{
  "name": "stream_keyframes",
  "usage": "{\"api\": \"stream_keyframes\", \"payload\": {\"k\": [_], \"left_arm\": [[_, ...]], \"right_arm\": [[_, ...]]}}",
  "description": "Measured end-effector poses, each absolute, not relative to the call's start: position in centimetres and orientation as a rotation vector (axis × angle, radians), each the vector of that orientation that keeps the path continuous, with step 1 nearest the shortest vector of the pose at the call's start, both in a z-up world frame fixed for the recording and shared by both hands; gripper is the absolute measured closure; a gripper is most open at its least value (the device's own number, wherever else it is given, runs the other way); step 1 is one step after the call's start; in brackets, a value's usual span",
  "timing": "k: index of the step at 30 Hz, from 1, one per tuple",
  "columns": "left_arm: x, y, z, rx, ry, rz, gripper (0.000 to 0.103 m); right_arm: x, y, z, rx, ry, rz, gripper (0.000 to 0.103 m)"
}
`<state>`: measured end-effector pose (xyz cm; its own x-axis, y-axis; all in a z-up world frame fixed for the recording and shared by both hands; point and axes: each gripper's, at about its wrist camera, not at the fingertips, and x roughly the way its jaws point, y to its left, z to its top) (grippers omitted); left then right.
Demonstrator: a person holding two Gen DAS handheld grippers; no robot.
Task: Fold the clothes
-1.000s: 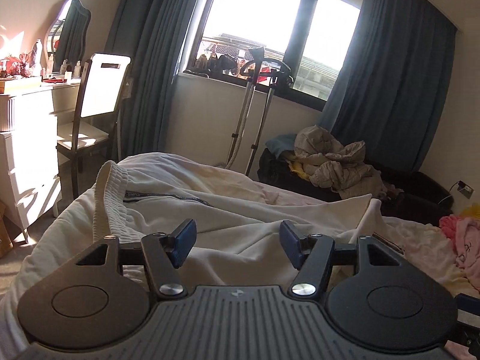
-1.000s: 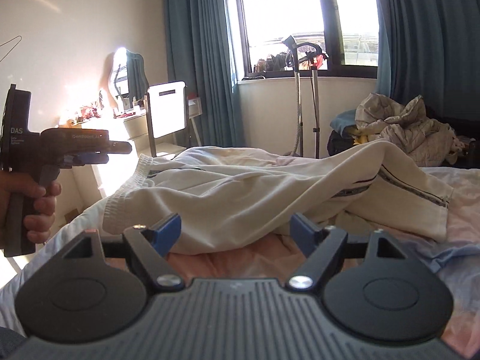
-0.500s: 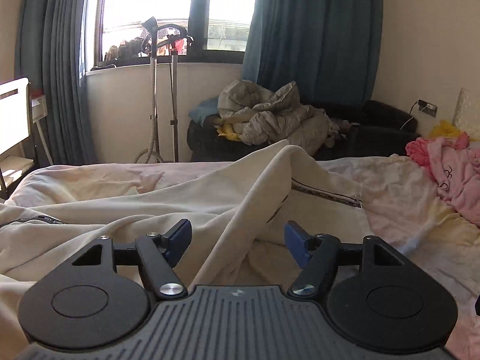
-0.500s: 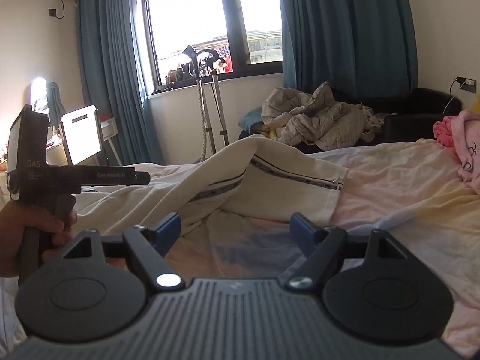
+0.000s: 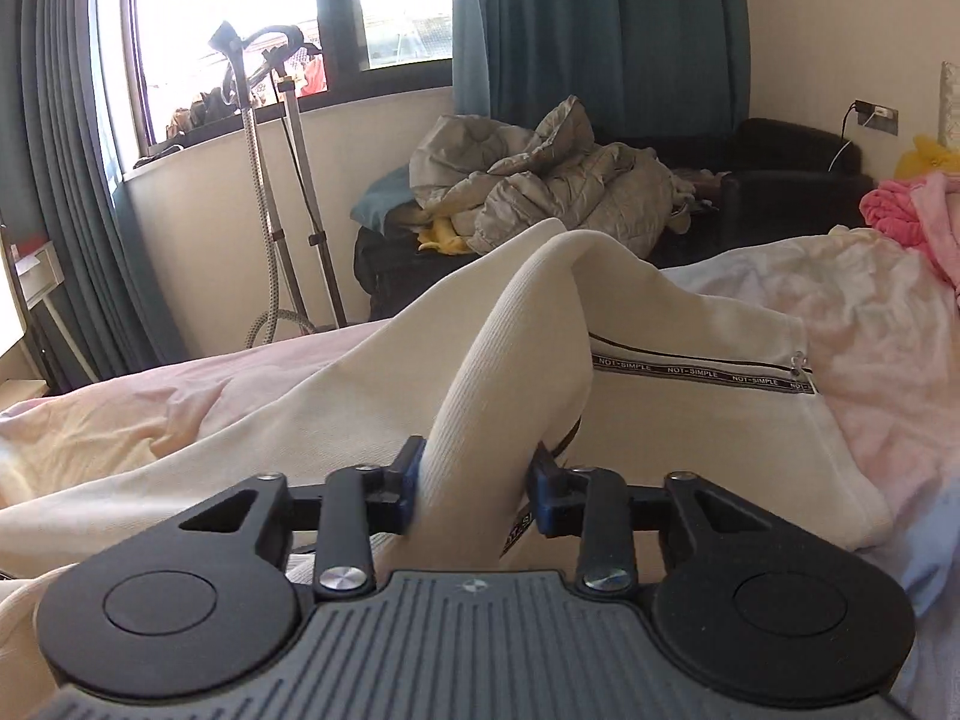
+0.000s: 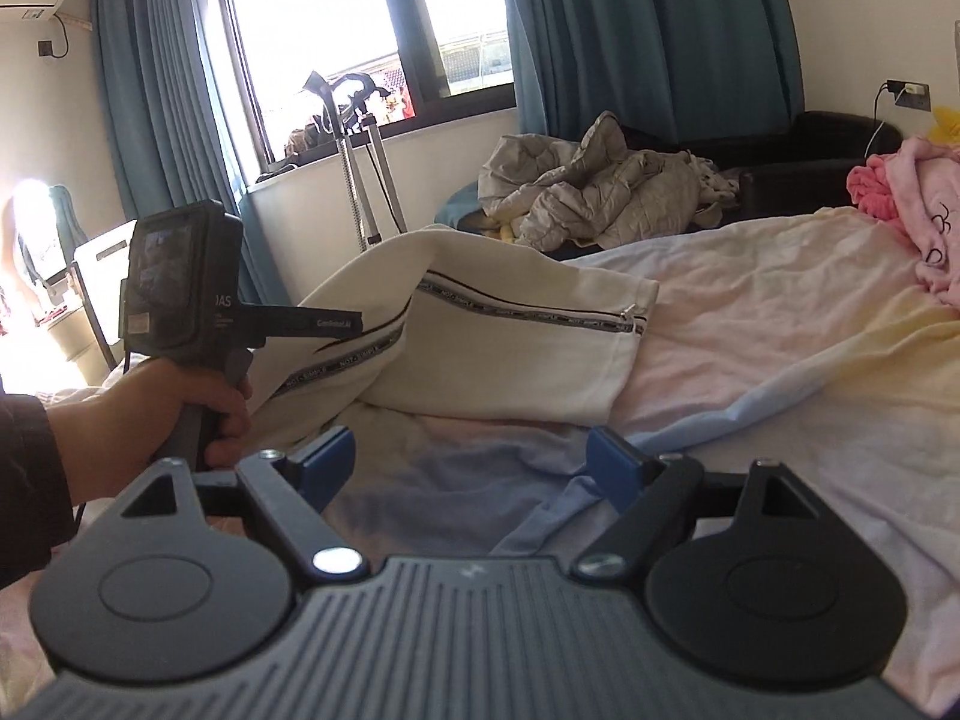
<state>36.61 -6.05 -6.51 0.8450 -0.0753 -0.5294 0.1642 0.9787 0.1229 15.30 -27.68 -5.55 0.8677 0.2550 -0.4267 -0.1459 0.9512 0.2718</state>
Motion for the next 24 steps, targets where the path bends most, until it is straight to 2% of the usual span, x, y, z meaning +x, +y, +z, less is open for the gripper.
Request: {"api": "stream_keyframes", "payload": {"k": [3, 15, 24], "left_arm": [[35.2, -6.4, -6.3, 0.167, 0.534, -0.154, 0.095], [20.2, -2.1, -1.2, -0.046, 0.492, -0.284, 0.096], [9.7, 4.8, -3.3, -0.303, 0.512, -0.233, 0.096]], "right_arm": [[15.8, -28.1, -6.3, 0.251, 0.482, 0.214, 0.018], [13.4, -27.9, -5.1, 0.217, 0.44, 0.197, 0.018], [10.8, -28.8, -3.5, 0.452, 0.498, 0.315, 0.018]]}}
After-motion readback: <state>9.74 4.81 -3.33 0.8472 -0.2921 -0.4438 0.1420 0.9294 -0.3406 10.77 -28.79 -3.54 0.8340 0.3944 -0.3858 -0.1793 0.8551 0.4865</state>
